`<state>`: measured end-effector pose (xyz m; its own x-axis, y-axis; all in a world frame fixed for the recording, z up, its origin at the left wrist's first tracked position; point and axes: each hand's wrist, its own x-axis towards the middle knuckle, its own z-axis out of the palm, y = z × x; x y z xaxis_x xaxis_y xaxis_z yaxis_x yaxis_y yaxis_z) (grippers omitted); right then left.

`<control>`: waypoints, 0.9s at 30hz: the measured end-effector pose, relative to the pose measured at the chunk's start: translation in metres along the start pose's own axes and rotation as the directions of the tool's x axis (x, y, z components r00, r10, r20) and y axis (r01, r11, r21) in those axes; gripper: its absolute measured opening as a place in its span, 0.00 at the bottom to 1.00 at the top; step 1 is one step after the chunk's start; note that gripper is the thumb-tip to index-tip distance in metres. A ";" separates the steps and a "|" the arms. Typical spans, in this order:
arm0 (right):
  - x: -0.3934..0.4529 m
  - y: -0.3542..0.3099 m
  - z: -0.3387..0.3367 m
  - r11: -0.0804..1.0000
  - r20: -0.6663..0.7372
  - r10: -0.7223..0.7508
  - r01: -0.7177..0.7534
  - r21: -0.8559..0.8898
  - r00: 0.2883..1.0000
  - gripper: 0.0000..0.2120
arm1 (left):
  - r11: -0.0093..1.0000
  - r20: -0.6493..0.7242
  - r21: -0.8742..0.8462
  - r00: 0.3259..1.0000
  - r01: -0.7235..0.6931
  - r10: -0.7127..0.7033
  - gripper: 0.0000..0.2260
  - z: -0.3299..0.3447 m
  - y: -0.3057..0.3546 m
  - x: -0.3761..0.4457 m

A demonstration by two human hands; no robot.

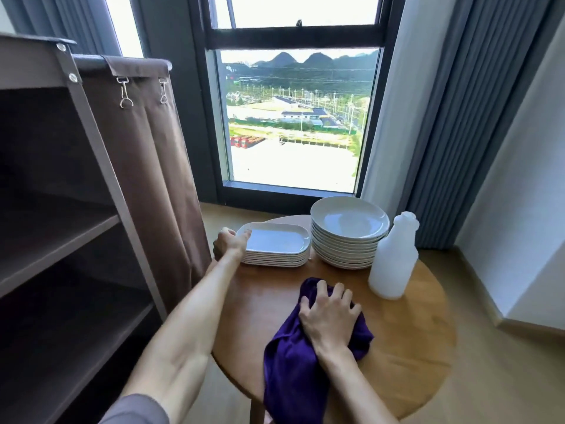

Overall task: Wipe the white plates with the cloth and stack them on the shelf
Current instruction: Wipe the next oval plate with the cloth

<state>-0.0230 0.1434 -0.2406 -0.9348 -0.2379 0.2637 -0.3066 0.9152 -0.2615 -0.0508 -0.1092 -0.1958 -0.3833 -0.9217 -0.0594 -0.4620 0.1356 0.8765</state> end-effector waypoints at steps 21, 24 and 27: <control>0.044 0.010 -0.046 0.464 0.137 0.466 -0.373 0.804 0.874 0.09 | 0.626 0.487 -0.629 0.861 0.461 -0.145 0.18 -0.073 0.002 -0.084; 0.051 0.000 -0.076 0.298 0.114 0.500 -0.294 0.908 0.858 0.09 | 0.622 0.443 -0.660 0.887 0.420 -0.129 0.18 -0.086 -0.017 -0.113; 0.050 -0.023 -0.112 0.224 0.071 0.419 -0.179 0.958 0.905 0.06 | 0.615 0.393 -0.684 0.908 0.393 -0.143 0.18 -0.090 -0.037 -0.146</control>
<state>-0.0430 0.1469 -0.1174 -0.9874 0.1452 0.0633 -0.0732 -0.0637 -0.9953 0.0937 -0.0124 -0.1765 -0.5969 -0.7135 -0.3669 0.1122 -0.5271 0.8424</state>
